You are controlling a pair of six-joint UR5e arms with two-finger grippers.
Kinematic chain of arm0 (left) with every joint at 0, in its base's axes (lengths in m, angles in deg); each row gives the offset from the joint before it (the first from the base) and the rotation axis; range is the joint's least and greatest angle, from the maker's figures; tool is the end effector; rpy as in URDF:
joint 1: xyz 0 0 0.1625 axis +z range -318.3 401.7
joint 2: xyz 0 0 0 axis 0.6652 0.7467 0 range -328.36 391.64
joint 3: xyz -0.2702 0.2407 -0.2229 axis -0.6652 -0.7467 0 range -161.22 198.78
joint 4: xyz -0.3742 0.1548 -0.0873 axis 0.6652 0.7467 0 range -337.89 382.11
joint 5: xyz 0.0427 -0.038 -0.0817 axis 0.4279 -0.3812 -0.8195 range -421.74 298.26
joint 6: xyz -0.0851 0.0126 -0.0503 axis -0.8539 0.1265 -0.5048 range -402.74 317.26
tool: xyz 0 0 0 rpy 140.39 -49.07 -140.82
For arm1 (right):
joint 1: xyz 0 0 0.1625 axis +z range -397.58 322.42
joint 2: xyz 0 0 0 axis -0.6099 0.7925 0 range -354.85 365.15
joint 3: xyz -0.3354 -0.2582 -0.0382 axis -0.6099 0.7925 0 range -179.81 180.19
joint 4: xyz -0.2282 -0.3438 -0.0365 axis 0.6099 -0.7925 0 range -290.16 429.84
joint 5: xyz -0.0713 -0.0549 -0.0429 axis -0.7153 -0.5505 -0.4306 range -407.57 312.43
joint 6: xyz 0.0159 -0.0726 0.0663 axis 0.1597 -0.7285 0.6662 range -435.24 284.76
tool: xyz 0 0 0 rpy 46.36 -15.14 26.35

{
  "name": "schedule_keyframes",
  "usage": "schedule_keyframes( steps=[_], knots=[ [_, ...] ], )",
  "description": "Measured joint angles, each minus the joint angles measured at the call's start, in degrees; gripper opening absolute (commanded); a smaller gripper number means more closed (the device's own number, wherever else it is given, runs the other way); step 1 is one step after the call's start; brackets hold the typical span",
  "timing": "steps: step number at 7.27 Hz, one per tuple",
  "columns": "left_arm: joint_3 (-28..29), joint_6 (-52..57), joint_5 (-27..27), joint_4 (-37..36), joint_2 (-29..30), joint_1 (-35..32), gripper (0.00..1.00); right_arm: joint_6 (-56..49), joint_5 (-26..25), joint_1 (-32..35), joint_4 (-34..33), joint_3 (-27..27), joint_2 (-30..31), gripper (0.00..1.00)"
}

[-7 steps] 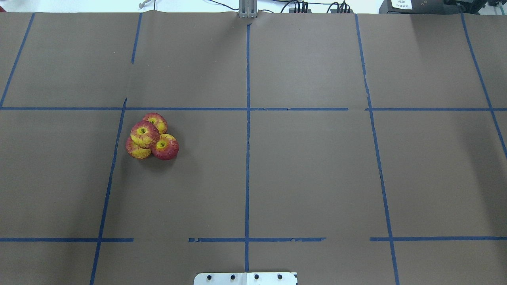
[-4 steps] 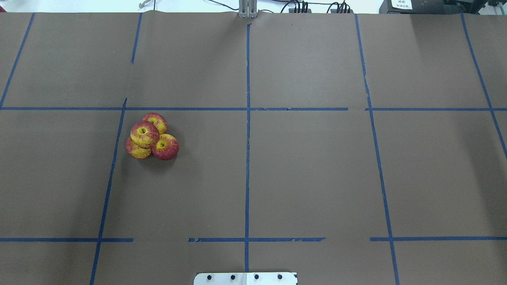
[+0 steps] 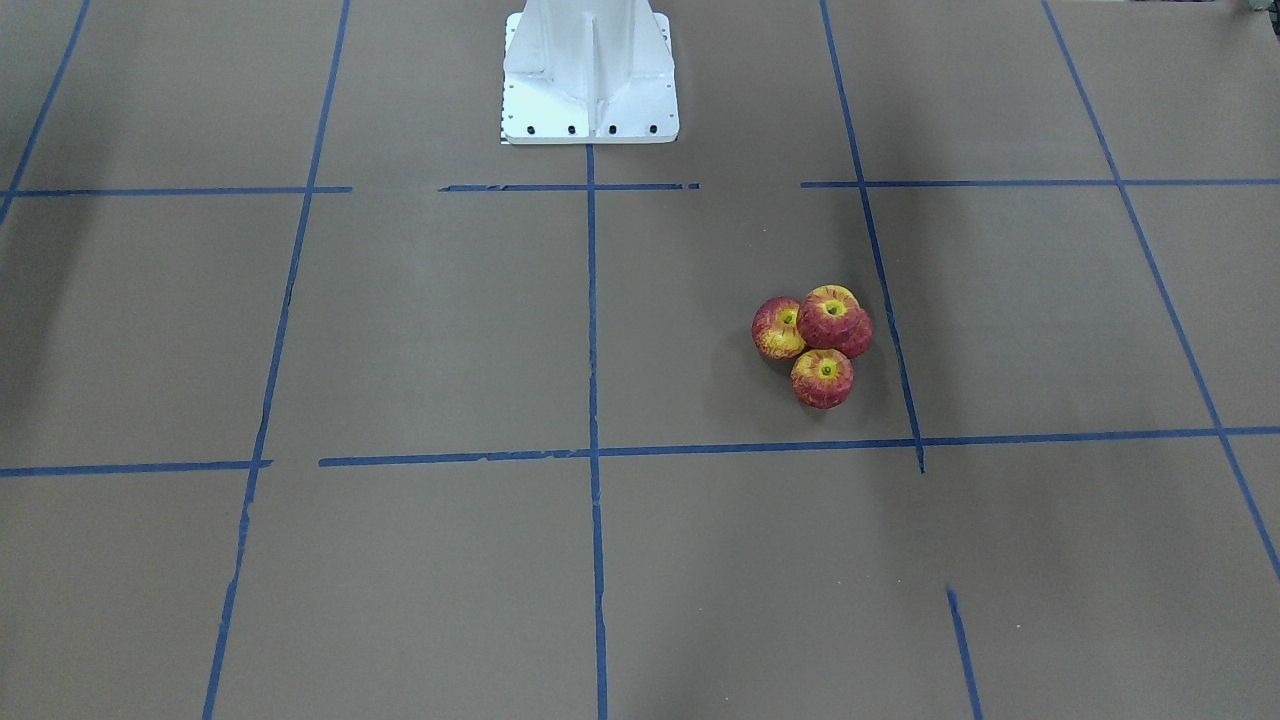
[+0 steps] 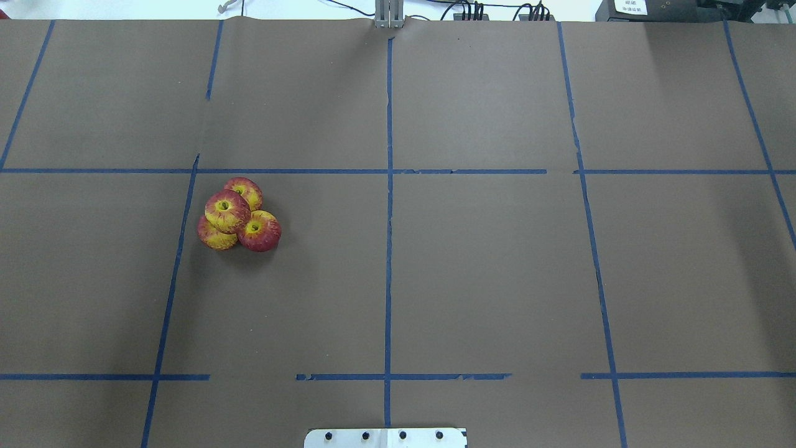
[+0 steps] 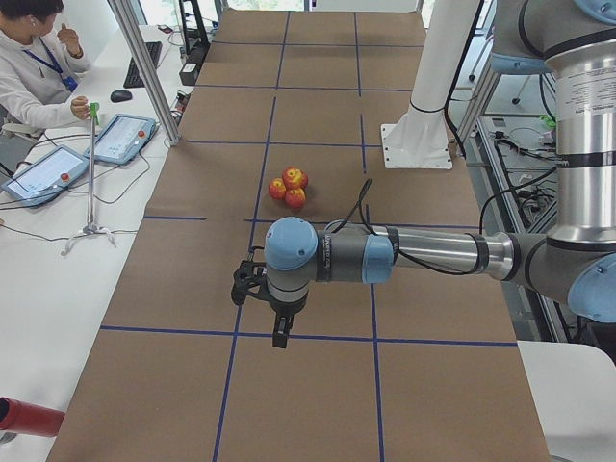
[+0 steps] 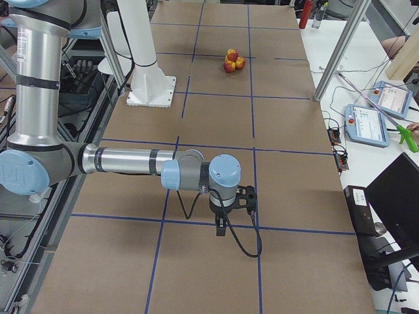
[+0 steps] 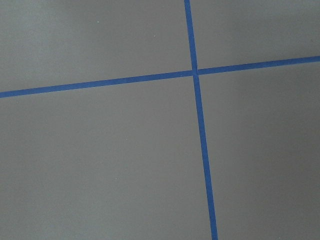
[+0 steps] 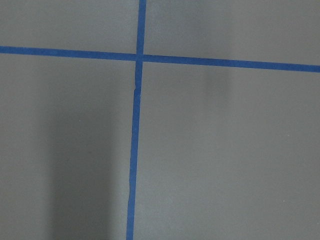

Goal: Stack apples

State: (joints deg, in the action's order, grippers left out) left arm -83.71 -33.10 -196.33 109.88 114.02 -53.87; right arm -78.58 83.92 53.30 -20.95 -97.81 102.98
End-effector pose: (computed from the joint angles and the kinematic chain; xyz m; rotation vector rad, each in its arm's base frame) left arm -0.1055 -0.4292 0.6168 0.1465 0.7659 0.0854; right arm 0.0741 -0.4322 0.6581 0.0164 -0.7240 -0.0371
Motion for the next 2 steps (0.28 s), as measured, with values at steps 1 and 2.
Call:
schedule_keyframes(
  steps=[1, 2],
  knots=[
    [-0.4, 0.0, 0.0, 0.0, 0.3, 0.1, 1.00, 0.0, 0.0, 0.0, 0.0, 0.0, 0.0, 1.00],
    [-0.8, 0.1, 0.0, 0.0, 0.4, 0.1, 1.00, 0.0, 0.0, 0.0, 0.0, 0.0, 0.0, 1.00]
  ],
)
